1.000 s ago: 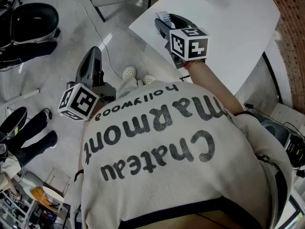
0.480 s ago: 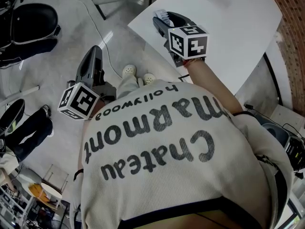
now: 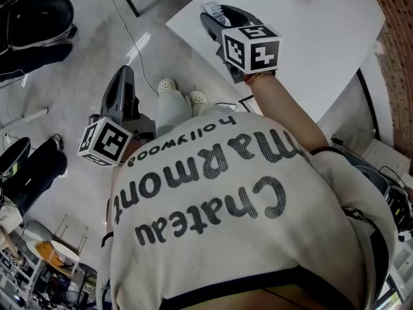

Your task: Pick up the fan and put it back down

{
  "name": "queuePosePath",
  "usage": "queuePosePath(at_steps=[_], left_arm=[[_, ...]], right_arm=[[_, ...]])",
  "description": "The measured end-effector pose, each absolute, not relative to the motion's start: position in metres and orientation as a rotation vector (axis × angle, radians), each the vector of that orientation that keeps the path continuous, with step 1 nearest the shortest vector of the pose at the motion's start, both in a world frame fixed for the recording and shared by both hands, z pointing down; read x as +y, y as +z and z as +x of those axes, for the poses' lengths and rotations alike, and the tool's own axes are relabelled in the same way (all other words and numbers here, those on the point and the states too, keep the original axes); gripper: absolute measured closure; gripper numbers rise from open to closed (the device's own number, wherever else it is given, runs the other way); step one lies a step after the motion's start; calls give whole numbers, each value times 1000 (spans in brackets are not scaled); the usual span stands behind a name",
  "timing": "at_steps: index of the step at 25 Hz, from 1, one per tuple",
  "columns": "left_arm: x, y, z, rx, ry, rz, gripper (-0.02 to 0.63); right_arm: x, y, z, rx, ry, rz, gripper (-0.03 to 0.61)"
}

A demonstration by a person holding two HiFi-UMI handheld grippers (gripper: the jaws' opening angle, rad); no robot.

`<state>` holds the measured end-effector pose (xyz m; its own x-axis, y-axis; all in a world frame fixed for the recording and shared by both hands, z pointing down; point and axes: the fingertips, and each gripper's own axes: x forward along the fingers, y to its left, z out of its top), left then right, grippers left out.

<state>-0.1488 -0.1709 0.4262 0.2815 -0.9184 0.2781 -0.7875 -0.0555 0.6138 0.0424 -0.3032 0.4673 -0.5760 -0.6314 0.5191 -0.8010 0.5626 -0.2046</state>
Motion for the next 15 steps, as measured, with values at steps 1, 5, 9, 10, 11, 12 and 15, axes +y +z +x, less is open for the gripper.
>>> queuePosePath(at_steps=[1, 5, 9, 10, 11, 12, 15], left_arm=[[-169, 429, -148, -1536, -240, 1857, 612], [-168, 432, -151, -1534, -216, 1852, 612], [-172, 430, -154, -1538, -206, 1877, 612], [-174, 430, -153, -1538, -204, 1886, 612], [-176, 428, -152, -1540, -203, 1893, 612], [-178, 427, -152, -1543, -202, 1900, 612], [-182, 419, -158, -1564, -198, 1924, 612]], right_arm=[[-303, 468, 43, -2411, 597, 1165, 367], [-301, 471, 41, -2400, 589, 1177, 368], [-300, 477, 38, -2391, 591, 1185, 368], [-300, 478, 39, -2387, 593, 1186, 368], [-300, 480, 39, -2381, 597, 1186, 368], [-300, 482, 40, -2374, 602, 1186, 367], [-300, 484, 41, -2367, 605, 1197, 367]])
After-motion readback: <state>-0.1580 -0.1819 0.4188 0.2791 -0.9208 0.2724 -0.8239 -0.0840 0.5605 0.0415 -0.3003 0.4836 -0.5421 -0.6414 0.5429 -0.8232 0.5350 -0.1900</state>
